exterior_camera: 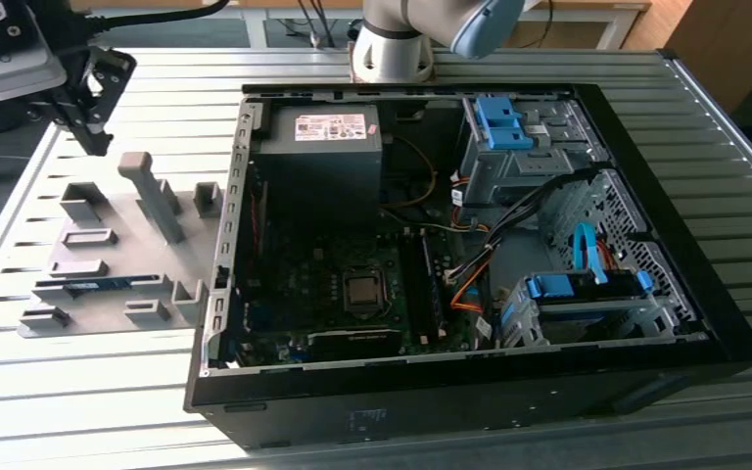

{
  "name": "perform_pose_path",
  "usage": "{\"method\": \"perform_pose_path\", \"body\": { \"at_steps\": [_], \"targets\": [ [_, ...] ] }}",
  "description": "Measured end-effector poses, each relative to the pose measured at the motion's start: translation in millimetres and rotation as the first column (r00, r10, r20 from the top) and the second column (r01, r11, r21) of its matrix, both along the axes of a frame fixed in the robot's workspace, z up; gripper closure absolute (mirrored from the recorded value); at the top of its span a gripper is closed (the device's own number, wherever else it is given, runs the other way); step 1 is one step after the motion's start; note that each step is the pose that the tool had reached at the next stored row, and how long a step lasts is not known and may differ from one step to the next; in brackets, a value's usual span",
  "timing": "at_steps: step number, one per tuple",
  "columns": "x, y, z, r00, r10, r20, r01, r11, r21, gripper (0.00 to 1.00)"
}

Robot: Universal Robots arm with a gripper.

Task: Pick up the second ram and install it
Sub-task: 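Reach for the second ram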

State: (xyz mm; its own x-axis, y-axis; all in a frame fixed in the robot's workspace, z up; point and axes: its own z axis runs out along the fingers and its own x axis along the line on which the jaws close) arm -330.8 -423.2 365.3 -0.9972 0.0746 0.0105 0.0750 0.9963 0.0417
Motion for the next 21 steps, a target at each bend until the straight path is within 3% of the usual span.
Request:
{"method": "perform_pose_path", "body": {
  "at_steps": [6, 21],
  "targets": [
    [-8.9, -0.6, -0.2, 1.0000, 0.000, 0.0000, 0.000, 1.0000, 0.0000, 0.89],
    [-12.4, -1.8, -0.3, 1.0000, 0.000, 0.0000, 0.000, 1.0000, 0.0000, 0.89]
  ]
}}
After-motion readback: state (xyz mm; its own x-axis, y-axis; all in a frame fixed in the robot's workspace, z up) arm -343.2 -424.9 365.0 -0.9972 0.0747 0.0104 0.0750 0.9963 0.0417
